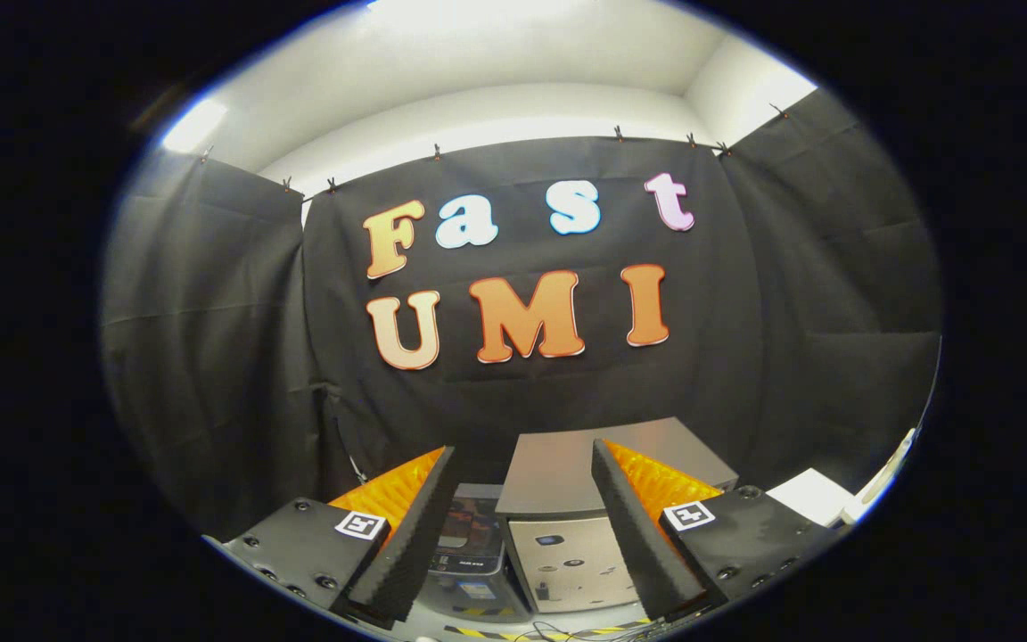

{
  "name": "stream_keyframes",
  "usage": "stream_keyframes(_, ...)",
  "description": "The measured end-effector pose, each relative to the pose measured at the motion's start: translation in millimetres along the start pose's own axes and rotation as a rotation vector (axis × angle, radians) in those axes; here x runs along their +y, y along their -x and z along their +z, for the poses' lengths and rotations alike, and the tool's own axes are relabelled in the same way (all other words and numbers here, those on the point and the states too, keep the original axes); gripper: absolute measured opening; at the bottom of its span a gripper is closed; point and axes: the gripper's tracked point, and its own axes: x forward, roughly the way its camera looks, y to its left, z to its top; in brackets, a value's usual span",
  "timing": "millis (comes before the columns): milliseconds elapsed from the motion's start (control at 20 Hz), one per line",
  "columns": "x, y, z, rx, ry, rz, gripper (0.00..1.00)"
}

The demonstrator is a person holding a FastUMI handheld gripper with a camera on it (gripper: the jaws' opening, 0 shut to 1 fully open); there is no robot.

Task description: Put the clothes into the washing machine and then close the washing machine lid.

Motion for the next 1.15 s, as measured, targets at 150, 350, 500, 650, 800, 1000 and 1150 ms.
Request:
stream_keyframes(150,-6,1,10,-0.009,0.026,-0.017,0.98)
stream_keyframes(350,-5,-2,23,-0.029,0.039,-0.011,0.98)
stream_keyframes(500,-4,-6,36,-0.056,0.038,-0.016,0.97)
stream_keyframes(650,-8,-9,38,-0.067,0.048,-0.026,0.98)
stream_keyframes(800,-11,-10,40,-0.076,0.044,-0.033,0.98)
stream_keyframes(1000,-16,-13,39,-0.076,0.042,-0.048,0.97)
stream_keyframes(1150,-19,-18,42,-0.081,0.061,-0.059,0.97)
